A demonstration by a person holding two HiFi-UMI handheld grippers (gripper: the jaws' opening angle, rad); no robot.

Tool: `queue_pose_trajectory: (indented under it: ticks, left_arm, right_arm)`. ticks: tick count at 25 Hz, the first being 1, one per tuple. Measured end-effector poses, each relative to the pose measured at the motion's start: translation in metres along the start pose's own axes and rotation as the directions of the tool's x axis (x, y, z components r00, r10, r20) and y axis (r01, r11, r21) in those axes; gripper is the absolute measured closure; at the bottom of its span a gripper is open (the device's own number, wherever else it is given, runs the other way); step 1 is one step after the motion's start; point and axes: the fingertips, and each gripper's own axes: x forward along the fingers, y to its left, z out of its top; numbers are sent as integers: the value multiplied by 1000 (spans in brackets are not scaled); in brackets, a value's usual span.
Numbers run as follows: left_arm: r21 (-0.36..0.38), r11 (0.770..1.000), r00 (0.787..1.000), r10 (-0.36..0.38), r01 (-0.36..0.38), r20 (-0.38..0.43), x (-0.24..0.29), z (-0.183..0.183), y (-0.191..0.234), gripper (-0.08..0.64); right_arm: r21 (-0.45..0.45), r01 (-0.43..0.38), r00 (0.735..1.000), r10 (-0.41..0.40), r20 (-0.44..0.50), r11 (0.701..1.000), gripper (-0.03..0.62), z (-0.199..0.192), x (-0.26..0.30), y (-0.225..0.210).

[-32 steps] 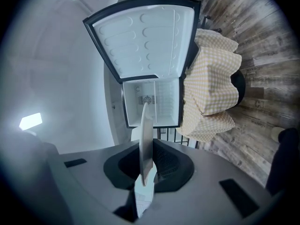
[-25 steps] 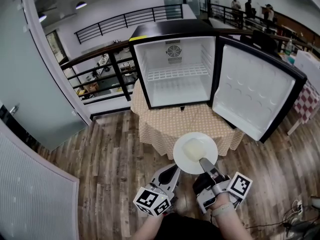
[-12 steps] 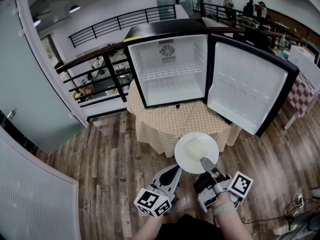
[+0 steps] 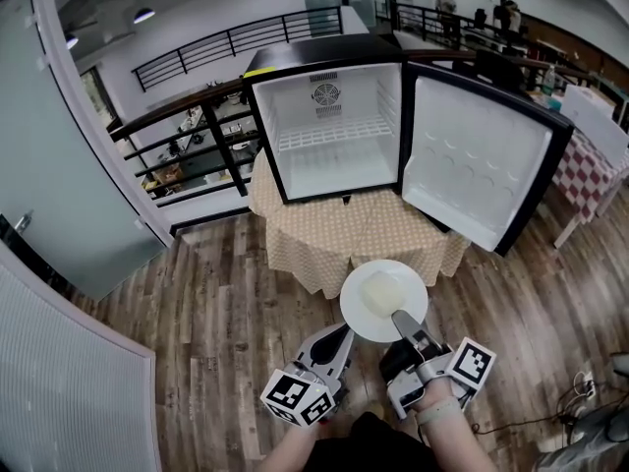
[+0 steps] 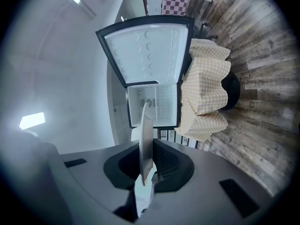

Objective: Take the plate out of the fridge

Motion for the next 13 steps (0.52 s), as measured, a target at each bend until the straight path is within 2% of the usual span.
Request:
queue_pose_trajectory:
  ticks: [5, 13]
  left_arm:
    - [-7, 1000, 1000, -10, 10, -16, -8, -7, -8, 551]
    - [-44, 999, 999, -4, 2, -45, -11, -24, 3, 551]
  right_arm:
    - [10, -1, 1000, 1, 12, 1000, 541, -5, -10, -1]
    - [-10, -15, 1000, 15, 5, 1000, 541, -10, -9, -5]
